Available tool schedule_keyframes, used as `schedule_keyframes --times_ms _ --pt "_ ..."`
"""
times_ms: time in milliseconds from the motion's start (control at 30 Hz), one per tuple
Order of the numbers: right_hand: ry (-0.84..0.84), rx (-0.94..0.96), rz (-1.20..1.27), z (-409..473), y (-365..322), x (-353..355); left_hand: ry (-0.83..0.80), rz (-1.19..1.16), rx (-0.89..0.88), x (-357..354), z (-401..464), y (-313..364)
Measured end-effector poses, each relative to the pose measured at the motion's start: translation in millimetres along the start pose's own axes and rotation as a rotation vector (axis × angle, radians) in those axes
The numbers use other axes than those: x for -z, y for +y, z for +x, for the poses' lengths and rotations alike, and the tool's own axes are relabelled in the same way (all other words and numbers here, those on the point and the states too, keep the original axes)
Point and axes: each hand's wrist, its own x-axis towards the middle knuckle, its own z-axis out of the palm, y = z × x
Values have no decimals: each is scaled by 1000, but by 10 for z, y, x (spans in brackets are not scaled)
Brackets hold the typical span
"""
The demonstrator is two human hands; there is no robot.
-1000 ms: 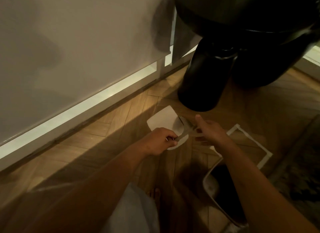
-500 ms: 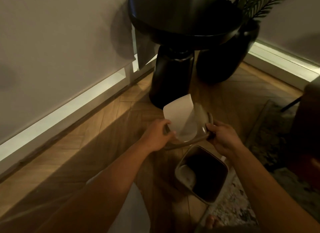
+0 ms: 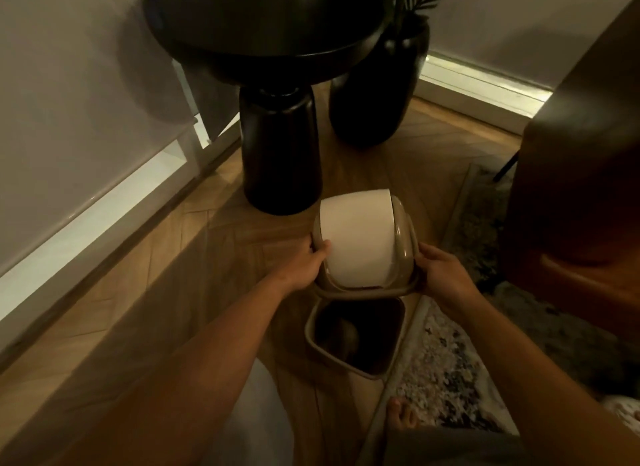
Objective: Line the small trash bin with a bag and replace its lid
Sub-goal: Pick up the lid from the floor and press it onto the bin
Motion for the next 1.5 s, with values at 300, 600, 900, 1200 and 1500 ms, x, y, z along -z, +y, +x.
schedule_keyframes --times_ms 300,600,900,1200,1500 --pt "-51 -107 -357 -51 497 95 -97 167 77 -104 147 -172" --pt "-65 -144 -415 34 761 33 -162 326 158 -205 236 -402" --pt "-214 -182 -482 3 1077 39 -235 414 186 -350 243 -550" --pt "-190 -235 -571 -56 1151 -13 -257 470 138 -382 231 -607" --pt "-225 -288 -661 -310 1189 -64 -300 510 128 -362 167 -643"
